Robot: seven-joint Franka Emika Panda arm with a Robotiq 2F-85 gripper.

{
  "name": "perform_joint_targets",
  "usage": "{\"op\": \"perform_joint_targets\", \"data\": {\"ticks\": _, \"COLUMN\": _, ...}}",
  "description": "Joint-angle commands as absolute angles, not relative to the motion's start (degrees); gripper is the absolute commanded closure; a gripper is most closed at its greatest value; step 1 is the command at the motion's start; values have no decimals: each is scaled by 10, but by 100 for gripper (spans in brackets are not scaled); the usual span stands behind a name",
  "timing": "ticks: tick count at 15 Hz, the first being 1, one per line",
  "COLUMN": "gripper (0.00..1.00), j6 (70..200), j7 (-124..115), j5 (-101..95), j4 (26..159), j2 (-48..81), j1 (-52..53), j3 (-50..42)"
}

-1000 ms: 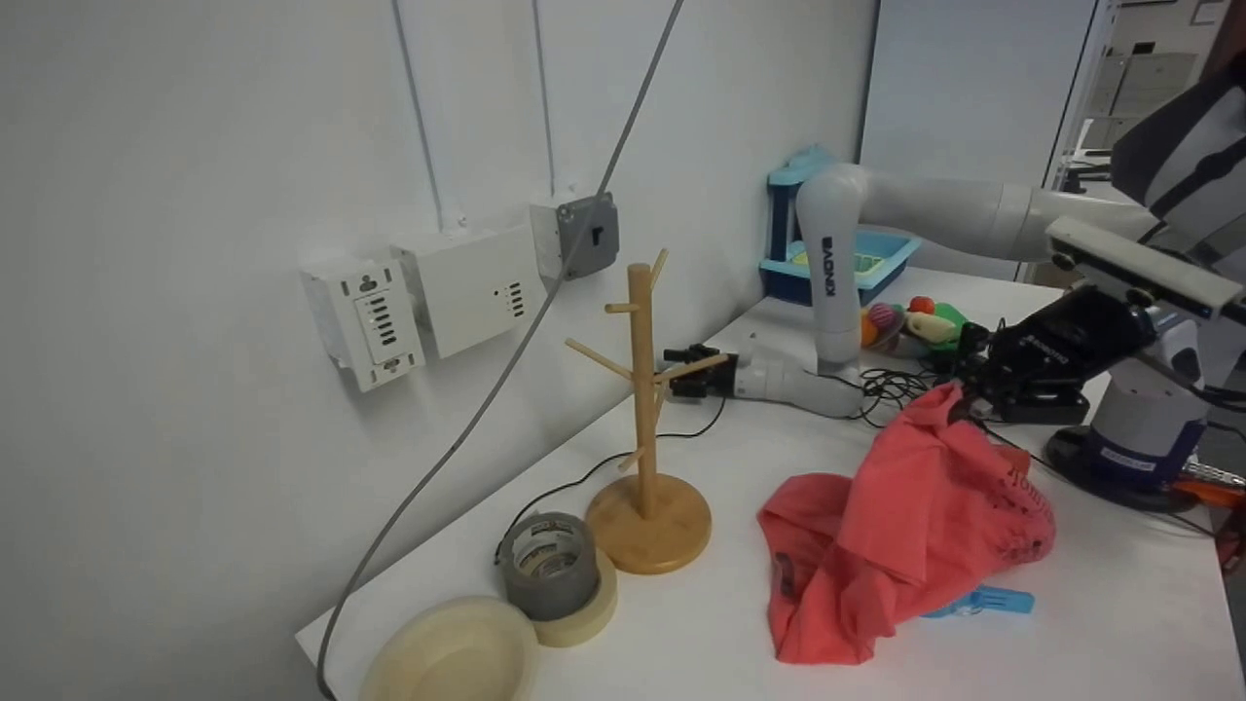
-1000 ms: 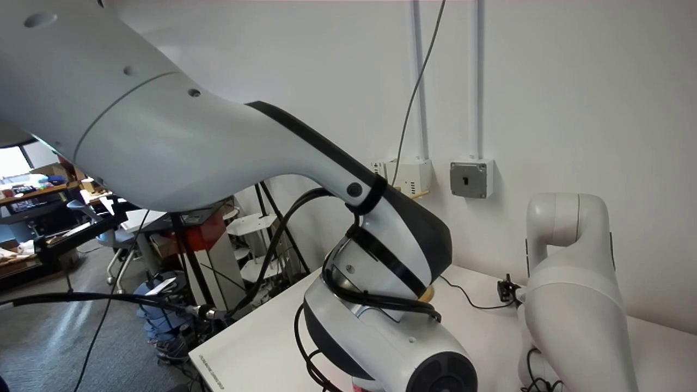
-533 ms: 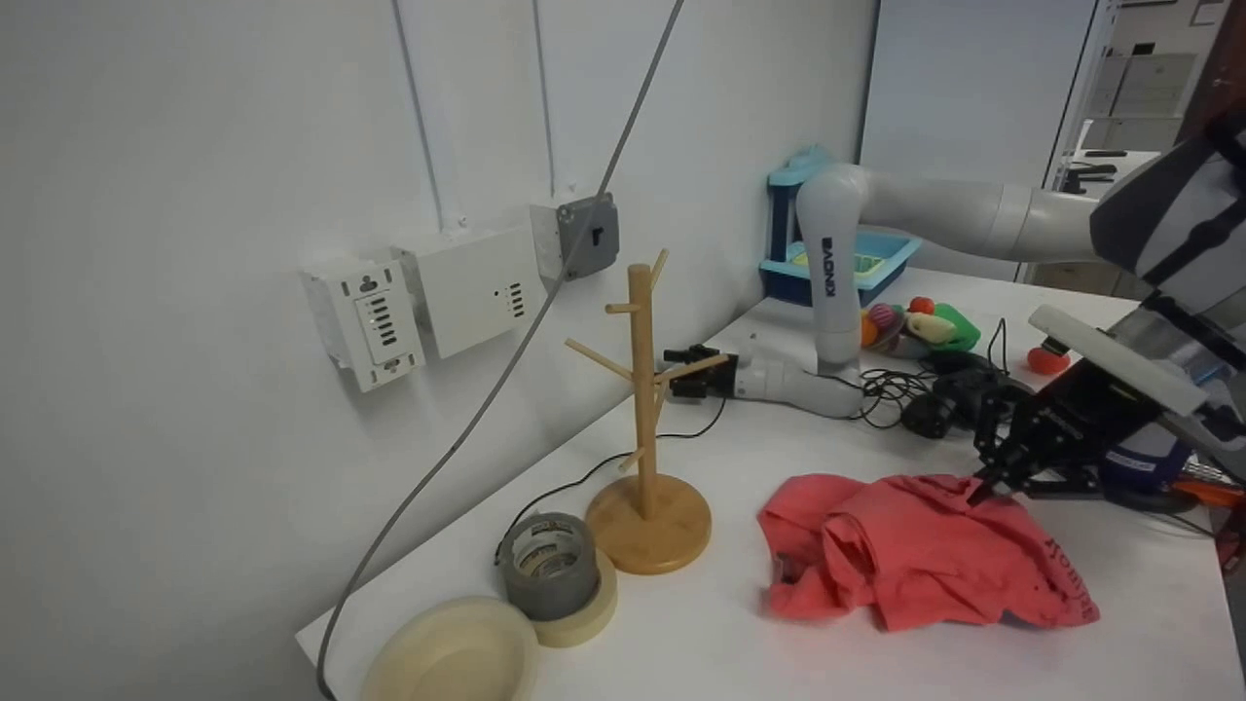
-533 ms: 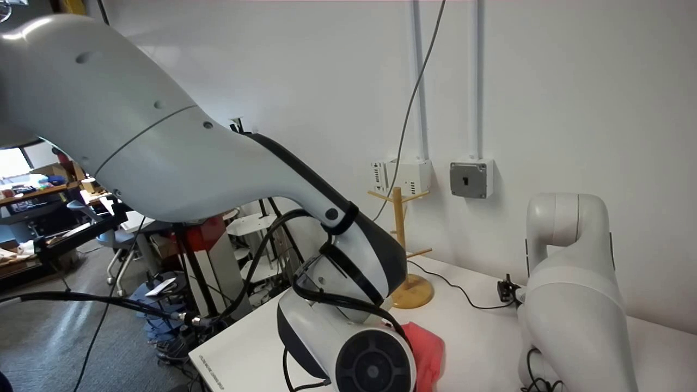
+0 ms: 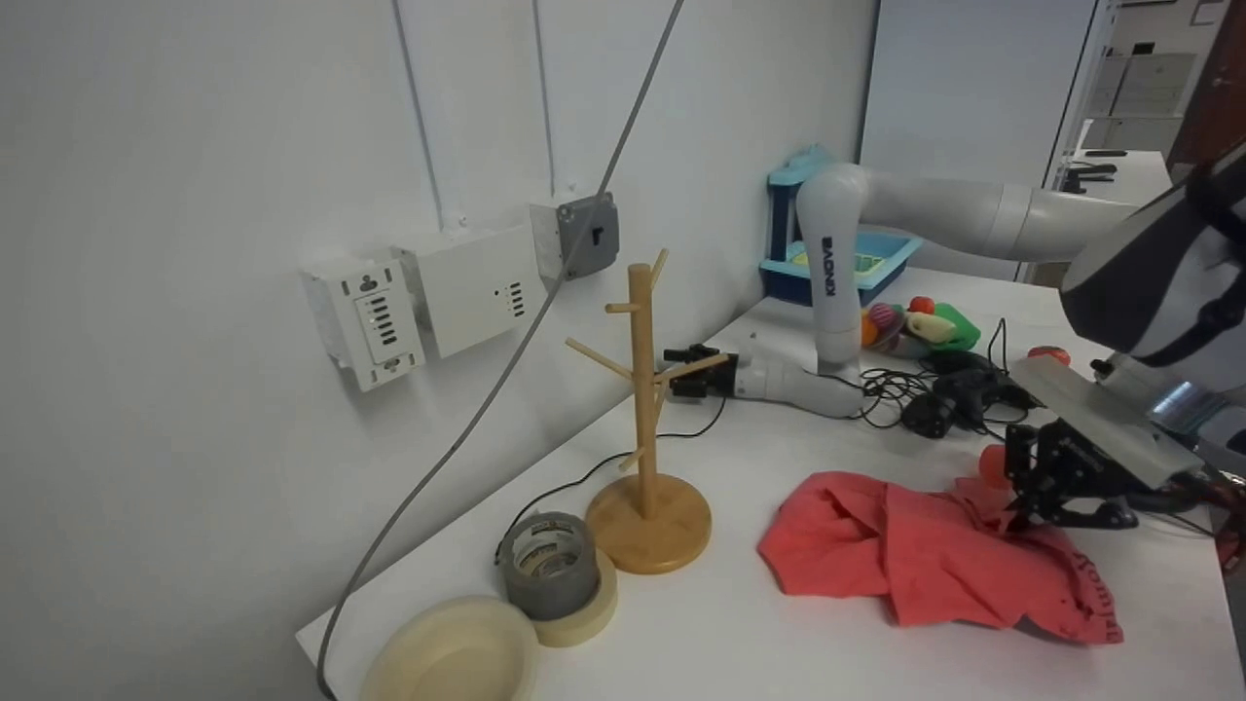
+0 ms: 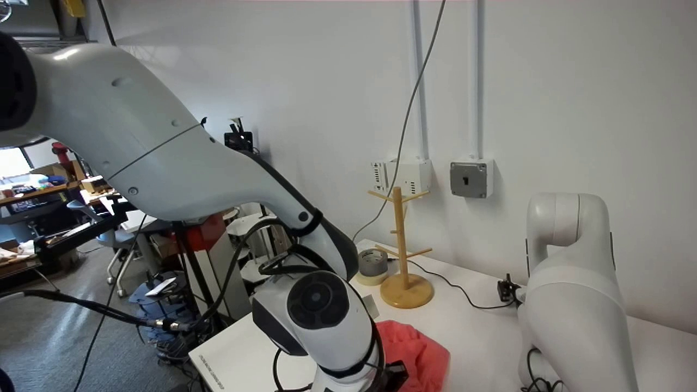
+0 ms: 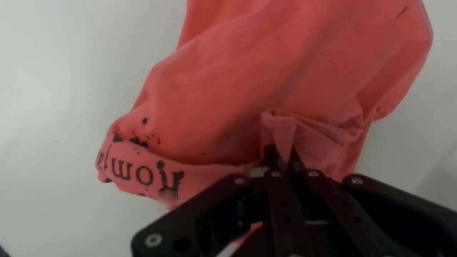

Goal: Fold the shirt on the table.

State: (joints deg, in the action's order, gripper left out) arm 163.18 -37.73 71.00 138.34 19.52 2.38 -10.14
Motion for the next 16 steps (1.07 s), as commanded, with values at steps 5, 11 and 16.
{"op": "perform_joint_targets", "data": {"ticks": 5, "gripper": 45, "j6": 1679, "j7": -542, "j5": 523, "j4": 1447, "j2": 178, "j1": 116, "j3": -156}}
{"op": "perform_joint_targets", "data": {"ticks": 11, "gripper": 0, "j6": 1633, "j7": -562, "j5": 382, "j4": 1477, "j2": 110, "j1": 158, "j3": -209}}
{"op": "perform_joint_targets", "data": {"ticks": 16, "gripper": 0, "j6": 1607, "j7": -628, "j5": 201, "j4": 1509, "j2": 34, "j1": 199, "j3": -276}}
